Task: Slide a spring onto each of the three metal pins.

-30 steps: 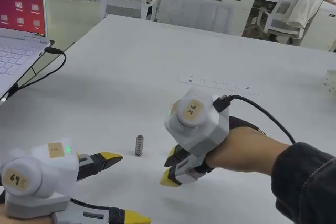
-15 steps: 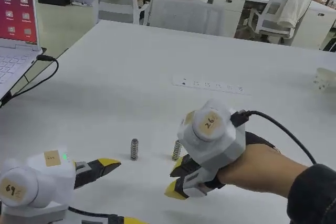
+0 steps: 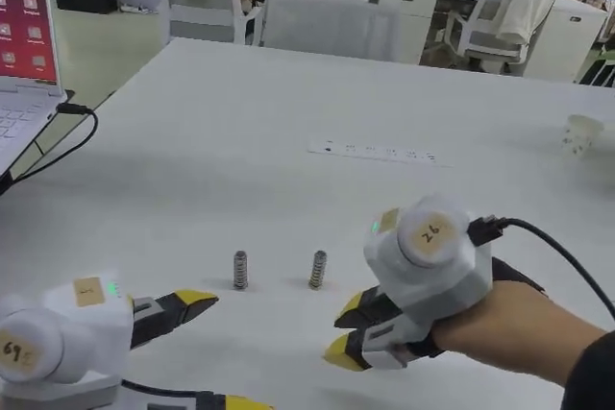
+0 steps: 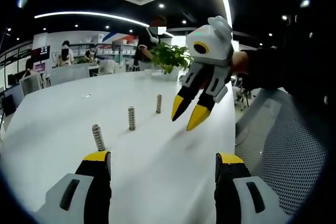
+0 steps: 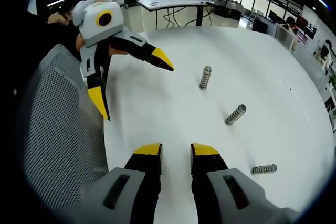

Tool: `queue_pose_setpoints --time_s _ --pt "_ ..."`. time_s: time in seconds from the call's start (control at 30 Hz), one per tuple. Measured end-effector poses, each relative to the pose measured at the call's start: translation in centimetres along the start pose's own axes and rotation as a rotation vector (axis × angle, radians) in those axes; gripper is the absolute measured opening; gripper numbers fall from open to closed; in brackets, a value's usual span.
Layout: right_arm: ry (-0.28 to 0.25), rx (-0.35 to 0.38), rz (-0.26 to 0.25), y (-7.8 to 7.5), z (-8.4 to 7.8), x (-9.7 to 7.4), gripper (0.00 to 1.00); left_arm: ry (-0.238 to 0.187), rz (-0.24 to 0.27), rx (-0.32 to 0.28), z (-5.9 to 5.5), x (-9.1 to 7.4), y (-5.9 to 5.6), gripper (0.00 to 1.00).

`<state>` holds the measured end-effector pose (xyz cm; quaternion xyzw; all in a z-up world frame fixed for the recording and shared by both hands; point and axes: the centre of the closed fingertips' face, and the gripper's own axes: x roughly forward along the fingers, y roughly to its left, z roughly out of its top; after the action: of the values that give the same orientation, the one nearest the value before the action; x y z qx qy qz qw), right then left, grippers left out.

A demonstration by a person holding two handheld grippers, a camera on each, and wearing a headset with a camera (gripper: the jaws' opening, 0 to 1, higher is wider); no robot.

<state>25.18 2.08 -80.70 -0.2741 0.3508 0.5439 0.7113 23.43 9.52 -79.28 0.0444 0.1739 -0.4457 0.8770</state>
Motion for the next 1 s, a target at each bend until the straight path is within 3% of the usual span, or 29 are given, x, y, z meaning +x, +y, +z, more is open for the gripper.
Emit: queue_pose_setpoints --time_s 0.57,1.0 --pt "-0.075 0.126 -0.073 -1.8 -3.0 -3.2 0.21 -0.011 0.004 -0.017 0.2 0.2 -0.1 0.78" --pt "-0.14 0.176 -0.114 -2.7 -4.7 -5.1 0.23 -0.012 0.008 -0.026 0.1 0.1 0.0 0.78"
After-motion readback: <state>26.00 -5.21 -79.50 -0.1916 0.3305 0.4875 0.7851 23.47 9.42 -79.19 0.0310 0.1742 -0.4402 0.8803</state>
